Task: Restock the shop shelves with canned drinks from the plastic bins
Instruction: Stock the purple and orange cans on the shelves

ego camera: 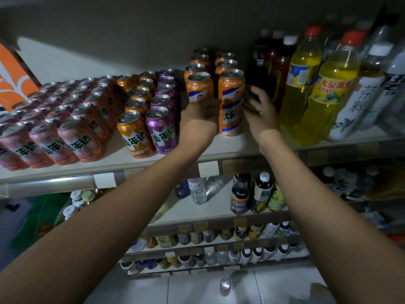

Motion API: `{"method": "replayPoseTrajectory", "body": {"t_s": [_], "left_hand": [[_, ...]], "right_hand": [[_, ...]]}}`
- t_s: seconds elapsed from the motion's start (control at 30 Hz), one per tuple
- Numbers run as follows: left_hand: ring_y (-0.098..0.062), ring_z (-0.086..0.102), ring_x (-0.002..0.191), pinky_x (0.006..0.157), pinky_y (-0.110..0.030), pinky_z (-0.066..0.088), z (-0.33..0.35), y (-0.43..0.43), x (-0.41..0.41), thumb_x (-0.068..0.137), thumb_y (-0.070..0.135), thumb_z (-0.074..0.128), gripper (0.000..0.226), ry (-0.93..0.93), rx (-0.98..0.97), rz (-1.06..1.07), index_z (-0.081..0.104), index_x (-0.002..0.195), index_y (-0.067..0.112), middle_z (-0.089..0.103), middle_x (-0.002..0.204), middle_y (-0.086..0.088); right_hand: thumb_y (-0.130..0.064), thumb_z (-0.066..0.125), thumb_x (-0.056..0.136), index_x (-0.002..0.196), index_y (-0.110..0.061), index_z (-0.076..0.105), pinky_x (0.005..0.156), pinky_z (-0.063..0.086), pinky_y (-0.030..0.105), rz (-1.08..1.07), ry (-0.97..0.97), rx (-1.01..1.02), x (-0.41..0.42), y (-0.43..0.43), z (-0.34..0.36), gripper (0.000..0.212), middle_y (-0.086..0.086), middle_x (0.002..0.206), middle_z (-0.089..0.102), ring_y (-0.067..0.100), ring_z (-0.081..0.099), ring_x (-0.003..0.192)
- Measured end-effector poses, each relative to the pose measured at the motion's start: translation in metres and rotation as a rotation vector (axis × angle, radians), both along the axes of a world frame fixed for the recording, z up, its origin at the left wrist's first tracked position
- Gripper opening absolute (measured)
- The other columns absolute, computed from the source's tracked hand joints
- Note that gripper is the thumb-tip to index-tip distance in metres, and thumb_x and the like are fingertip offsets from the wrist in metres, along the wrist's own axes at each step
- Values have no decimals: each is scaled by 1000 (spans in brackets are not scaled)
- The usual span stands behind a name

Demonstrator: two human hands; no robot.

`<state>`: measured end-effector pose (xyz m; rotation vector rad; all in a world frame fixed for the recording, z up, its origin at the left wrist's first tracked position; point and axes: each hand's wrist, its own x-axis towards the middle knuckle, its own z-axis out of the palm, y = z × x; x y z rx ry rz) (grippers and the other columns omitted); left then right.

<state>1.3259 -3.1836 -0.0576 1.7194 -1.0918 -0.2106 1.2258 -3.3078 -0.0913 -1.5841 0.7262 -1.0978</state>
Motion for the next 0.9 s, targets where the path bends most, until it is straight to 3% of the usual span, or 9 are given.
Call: {"method": "replayPoseTrajectory", "body": {"t_s": [0.07,0.17,0.43,0.53,0.63,0.7,0.77,0.83,0.9], "left_hand": [[3,69,93,89,-24,58,-10,7,-1,82,5,52,41,87,-26,-46,73,117,9,76,102,5],[-16,66,118,106,-43,52,-31,18,-8,80,8,49,55,167,-7,-143,66,133,10,72,124,-5],[-17,50,138,118,-37,38,-130,67,-30,94,3,47,52,269,11,-430,49,146,4,54,147,-10],[-16,49,137,112,-24,42,-189,100,-36,96,3,47,51,325,88,-509,46,147,7,51,148,-6],[-37,59,125,107,-42,47,-264,128,-37,97,3,46,49,337,177,-527,50,145,11,59,140,-17],[-28,60,122,108,-35,46,-318,151,-35,98,-2,44,48,371,291,-486,52,144,10,63,135,-16],[-15,54,131,115,-26,39,-376,176,-32,100,1,43,47,415,376,-458,53,144,14,58,143,-6],[-21,55,132,116,-37,40,-438,200,-28,99,9,46,44,472,425,-389,56,141,13,61,140,-9],[-20,56,129,113,-30,43,-506,220,-26,101,8,46,41,499,487,-342,54,142,7,62,136,-9]], "right_hand": [[5,61,93,147,-11,44,103,46,22,-8,-33,-12,-5,12,-4,59,10,152,47,19,45,140],[7,63,91,147,-8,43,100,44,11,-34,-68,-4,-19,42,-17,61,16,148,50,18,45,140],[1,60,96,147,-3,44,115,42,33,-183,6,-17,-62,145,-91,53,13,147,53,18,50,138],[2,60,95,146,1,45,114,43,33,-253,32,58,-75,182,-150,54,14,143,54,19,52,136],[3,60,95,146,-2,46,109,45,25,-306,56,188,-85,223,-222,53,10,143,55,14,53,134],[4,59,96,147,-4,45,106,46,21,-321,95,291,-89,253,-275,53,10,144,54,15,53,134],[1,59,98,147,-6,46,105,46,20,-331,138,382,-92,282,-330,52,8,146,54,11,53,133],[1,60,97,145,-10,50,105,47,21,-359,168,481,-96,307,-391,51,3,143,57,3,55,129],[4,62,93,143,-10,52,103,50,26,-354,177,583,-99,322,-463,53,-1,133,62,1,60,120]]}}
